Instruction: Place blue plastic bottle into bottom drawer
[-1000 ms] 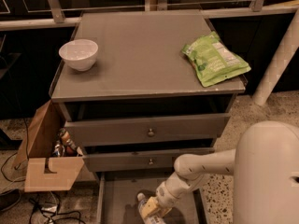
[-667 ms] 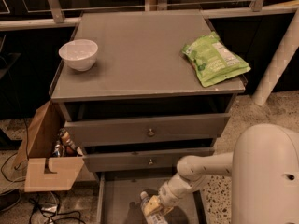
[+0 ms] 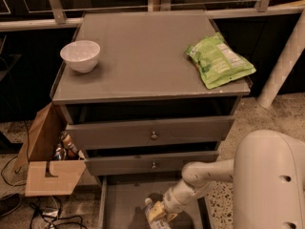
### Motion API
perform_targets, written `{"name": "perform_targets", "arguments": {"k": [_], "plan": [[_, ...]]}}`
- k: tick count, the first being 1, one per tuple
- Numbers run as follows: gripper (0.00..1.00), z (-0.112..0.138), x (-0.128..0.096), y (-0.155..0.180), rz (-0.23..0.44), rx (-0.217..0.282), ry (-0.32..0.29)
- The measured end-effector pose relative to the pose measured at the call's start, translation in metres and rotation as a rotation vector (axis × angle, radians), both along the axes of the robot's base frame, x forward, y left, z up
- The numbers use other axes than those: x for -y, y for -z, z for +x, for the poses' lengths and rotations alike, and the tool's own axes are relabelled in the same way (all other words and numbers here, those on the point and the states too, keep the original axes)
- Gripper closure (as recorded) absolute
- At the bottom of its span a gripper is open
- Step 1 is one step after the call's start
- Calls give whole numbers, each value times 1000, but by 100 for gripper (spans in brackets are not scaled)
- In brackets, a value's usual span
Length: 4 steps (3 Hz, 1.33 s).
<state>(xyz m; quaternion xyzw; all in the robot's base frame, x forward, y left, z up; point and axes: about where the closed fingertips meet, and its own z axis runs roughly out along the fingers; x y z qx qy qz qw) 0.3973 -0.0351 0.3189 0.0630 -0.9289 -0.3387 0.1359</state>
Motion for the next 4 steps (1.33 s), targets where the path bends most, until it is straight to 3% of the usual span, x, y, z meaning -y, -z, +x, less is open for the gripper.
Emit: {"name": "perform_targets", "arguments": {"k": [1,2,3,4], "plan": [[100,0,-4,23,21,-53,10],[100,19,-11,73,61,-81,15],[100,20,-11,74,62,-80,18],[100,29,-9,82,81,-101,68]]}}
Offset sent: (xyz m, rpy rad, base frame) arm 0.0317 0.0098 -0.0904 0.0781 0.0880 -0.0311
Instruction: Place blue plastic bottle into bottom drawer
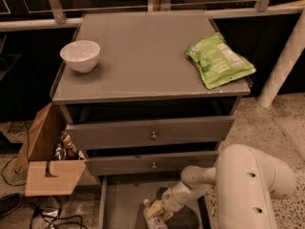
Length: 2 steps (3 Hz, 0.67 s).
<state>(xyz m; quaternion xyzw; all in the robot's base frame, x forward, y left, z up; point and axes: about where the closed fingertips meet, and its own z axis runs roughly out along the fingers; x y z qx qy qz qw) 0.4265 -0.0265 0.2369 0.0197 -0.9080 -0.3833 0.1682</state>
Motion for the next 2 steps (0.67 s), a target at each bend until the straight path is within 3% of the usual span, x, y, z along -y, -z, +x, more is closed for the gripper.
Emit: {"name": "perform_targets", "arguments": {"k": [2], "plan": [[100,34,16,27,62,24,165]]}}
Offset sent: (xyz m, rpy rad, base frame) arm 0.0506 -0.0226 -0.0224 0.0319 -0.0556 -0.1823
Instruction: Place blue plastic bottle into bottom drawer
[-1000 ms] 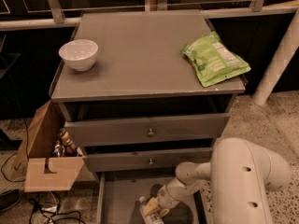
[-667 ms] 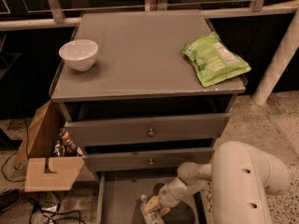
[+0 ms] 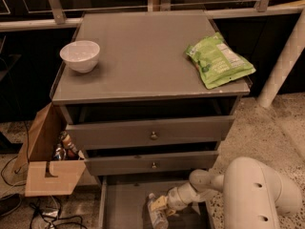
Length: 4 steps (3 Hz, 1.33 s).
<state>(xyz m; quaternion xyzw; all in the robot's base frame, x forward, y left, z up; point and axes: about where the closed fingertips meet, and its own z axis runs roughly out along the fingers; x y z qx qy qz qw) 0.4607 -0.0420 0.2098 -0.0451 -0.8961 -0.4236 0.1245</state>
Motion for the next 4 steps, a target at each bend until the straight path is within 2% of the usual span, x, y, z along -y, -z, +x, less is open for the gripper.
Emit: {"name": "perform_targets", "arguments": {"k": [2,4], "plan": [[100,0,-6,11,14,-10,14],[100,5,-11,30,36,-30,53]]}}
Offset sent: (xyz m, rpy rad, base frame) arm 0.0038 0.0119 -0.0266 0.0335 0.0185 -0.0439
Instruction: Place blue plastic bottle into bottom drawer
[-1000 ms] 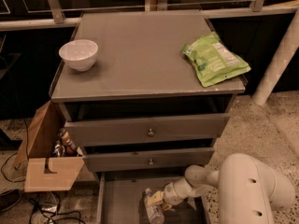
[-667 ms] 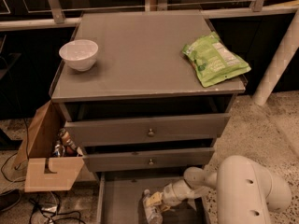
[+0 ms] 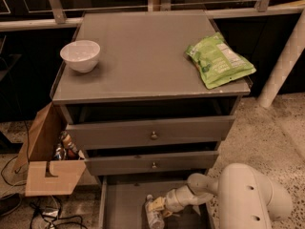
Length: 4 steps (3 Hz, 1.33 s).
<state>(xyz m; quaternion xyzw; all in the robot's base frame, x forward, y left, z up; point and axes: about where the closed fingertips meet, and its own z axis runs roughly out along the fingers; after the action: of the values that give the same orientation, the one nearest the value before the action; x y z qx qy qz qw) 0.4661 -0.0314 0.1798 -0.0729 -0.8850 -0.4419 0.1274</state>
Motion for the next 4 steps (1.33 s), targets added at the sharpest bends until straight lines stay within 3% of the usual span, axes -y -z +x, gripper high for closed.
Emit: {"name": "perform_targets", "arguments": {"k": [2,4], "plan": [[100,-7,6,21,0,-40,29],[58,-7,6,21,0,-40,29]]}}
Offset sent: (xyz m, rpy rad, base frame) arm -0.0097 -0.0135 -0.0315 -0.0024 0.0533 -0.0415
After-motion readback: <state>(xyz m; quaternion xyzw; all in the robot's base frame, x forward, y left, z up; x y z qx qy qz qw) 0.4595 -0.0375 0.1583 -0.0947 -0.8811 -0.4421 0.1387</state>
